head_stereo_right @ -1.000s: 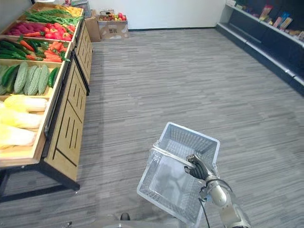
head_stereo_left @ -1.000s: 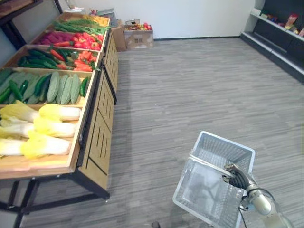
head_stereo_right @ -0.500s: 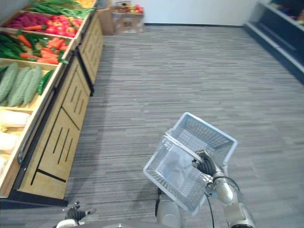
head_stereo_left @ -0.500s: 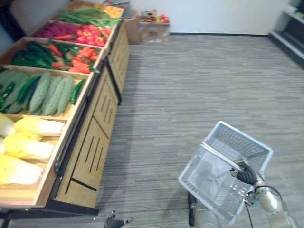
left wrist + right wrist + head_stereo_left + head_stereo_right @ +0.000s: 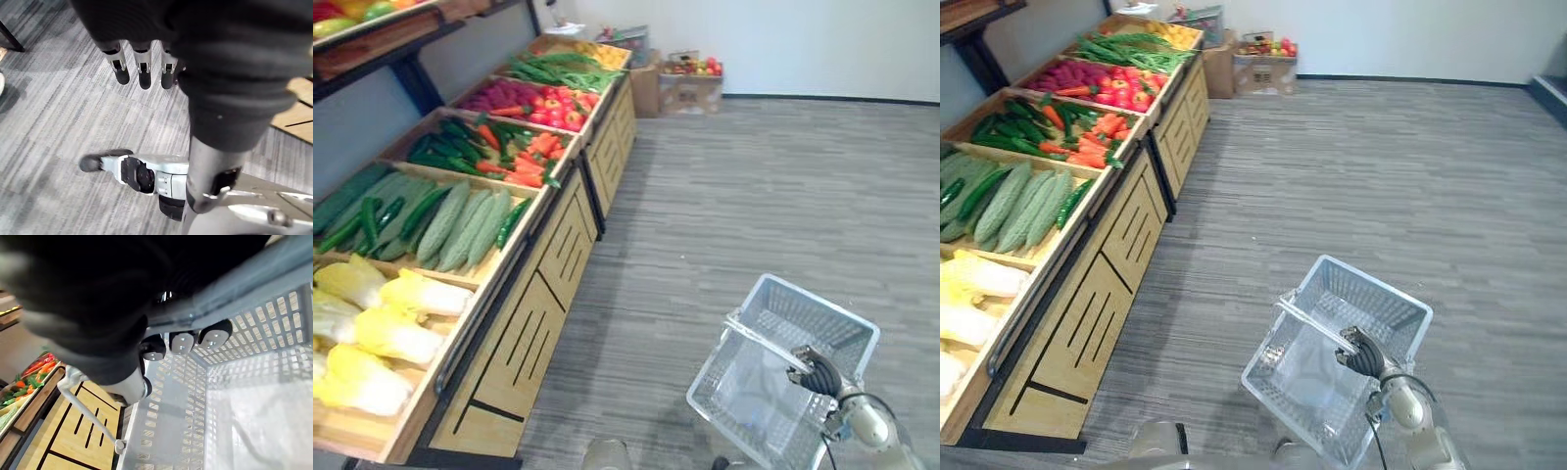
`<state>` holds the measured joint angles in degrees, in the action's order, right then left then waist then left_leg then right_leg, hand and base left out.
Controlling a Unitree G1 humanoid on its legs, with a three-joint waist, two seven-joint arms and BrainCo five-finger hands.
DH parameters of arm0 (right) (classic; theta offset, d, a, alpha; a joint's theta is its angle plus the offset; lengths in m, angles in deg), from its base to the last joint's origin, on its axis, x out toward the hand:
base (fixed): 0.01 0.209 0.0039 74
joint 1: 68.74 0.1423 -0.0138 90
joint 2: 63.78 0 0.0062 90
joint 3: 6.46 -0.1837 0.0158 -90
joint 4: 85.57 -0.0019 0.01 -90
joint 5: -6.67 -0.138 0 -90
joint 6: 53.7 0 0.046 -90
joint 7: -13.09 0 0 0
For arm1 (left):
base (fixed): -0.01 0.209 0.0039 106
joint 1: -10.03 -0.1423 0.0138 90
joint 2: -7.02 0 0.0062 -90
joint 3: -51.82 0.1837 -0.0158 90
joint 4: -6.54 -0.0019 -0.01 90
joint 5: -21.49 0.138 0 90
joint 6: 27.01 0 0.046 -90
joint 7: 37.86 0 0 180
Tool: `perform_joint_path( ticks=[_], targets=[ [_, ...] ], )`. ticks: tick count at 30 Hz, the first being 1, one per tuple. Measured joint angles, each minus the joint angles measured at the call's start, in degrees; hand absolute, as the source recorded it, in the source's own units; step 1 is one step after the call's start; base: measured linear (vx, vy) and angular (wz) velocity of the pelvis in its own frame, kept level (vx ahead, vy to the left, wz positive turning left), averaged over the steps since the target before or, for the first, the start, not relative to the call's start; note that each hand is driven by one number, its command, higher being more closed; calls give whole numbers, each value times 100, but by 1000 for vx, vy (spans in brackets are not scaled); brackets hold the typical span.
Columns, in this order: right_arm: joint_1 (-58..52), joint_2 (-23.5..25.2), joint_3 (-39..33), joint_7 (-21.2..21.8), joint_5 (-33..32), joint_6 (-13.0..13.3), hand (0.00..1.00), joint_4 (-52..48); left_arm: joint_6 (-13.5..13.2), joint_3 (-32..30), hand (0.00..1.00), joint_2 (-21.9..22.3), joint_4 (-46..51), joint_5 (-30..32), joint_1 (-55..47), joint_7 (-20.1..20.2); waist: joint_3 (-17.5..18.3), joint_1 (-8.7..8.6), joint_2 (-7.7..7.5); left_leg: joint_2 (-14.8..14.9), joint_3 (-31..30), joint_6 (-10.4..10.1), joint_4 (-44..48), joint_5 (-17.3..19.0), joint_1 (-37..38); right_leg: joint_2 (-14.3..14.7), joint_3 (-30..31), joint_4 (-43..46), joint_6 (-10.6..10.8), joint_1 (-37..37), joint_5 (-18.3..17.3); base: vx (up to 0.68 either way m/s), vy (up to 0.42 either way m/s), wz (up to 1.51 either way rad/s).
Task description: Pick vegetable in the basket
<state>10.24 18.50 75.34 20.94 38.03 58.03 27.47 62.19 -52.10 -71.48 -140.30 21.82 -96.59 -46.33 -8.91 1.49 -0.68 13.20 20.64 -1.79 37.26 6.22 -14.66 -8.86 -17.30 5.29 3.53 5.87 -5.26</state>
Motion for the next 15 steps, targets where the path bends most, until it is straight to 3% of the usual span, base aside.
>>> perform_joint_path(
  ticks=[1,2,3,5,7,9,10,11,13,14,15],
  targets=[
    [-31,-9,-51,0,0,2,100,0,5,0,0,-2,35,5,10,0,12,-14,37,-43,248,-5,-512,-154,15,-10,-118,-3,81,76,-52,330,132,96],
    [-99,-73,-103,-4,-10,7,100,-6,4,14,0,3,78,10,15,-4,34,-58,206,-133,603,-2,-1430,-971,40,88,-336,3,221,239,-177,334,184,117],
    [-144,-10,-90,-24,-10,0,100,24,17,18,0,-43,83,18,70,-11,61,-101,225,-308,728,337,-1848,-817,229,87,-521,-9,331,397,-333,329,205,126],
    [-151,9,64,-49,-10,116,100,20,9,17,0,-106,194,50,121,-12,14,-110,33,-632,702,259,-2424,-724,358,-22,-576,-121,258,438,-465,191,171,90],
    [-69,32,239,-116,8,264,100,40,38,22,0,-112,173,49,120,-14,-13,45,-16,-703,777,365,-2577,-525,379,26,-596,-226,266,484,-459,123,109,24],
    [8,28,425,-123,18,449,100,51,47,30,0,-46,56,49,17,-16,-21,80,-37,-759,936,400,-2466,-303,456,-67,-595,-268,309,633,-487,80,45,-1],
    [47,34,559,-133,20,572,100,76,53,65,0,-6,-14,49,-69,-14,-15,75,-77,-732,1330,490,-2322,-71,532,-180,-590,-172,397,695,-598,111,73,6],
    [33,39,645,-175,23,663,100,135,70,108,0,21,-36,47,-114,-13,14,48,-109,-674,1664,525,-2117,155,600,-326,-596,-4,394,669,-812,155,102,16],
    [12,84,654,-263,60,706,100,262,104,130,0,29,-34,45,-113,-18,102,37,-148,-686,1783,684,-1770,378,630,-581,-545,342,302,613,-1152,248,110,23],
    [-43,144,664,-294,207,706,100,284,129,188,0,-10,-35,42,-132,-32,187,60,-155,-727,1730,615,-1717,631,631,-660,-600,793,257,608,-1261,259,84,17],
    [20,192,701,-331,240,702,100,306,170,240,0,-22,-33,33,-114,-40,221,50,-178,-777,1677,618,-1712,730,597,-881,-546,1992,281,131,-1240,205,80,19]
  ],
)
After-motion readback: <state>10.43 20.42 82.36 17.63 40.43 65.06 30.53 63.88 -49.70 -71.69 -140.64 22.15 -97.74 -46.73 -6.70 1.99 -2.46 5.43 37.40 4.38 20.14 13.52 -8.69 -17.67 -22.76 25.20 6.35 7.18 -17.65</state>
